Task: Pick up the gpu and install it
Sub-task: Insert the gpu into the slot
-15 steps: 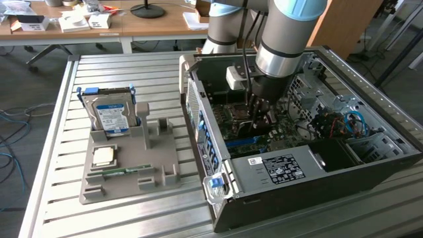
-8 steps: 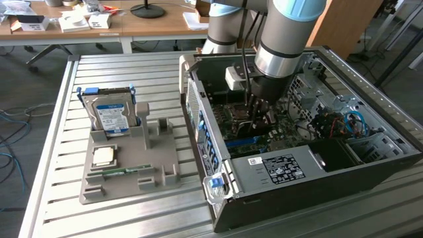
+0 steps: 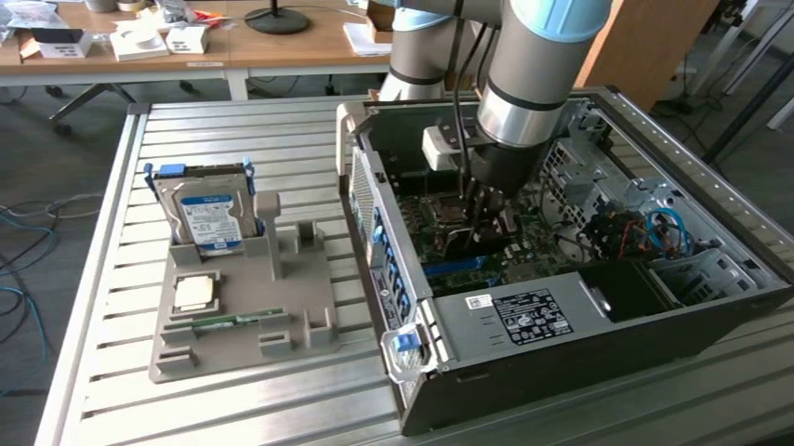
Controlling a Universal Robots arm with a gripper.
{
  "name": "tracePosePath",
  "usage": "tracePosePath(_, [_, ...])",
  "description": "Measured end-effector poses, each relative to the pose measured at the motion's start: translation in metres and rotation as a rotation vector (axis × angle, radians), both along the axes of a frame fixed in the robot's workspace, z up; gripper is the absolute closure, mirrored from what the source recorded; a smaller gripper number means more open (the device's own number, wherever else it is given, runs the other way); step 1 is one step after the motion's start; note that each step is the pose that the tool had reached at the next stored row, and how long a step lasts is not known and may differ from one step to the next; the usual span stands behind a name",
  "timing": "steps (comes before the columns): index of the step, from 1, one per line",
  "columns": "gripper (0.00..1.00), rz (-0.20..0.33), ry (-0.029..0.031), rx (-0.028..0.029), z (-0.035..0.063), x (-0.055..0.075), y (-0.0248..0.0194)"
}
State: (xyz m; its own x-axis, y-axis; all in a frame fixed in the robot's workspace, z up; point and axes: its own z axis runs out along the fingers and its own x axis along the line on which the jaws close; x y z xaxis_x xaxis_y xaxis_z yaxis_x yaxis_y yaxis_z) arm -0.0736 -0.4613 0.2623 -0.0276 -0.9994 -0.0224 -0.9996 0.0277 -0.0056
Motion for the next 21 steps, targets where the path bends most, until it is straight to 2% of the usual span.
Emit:
tracePosePath(11, [0.74, 0.000, 0.0000, 0.0000, -0.0027, 0.0000, 0.0000])
tracePosePath(21, [0.74, 0.000, 0.0000, 0.0001, -0.0089, 0.0000, 0.0000])
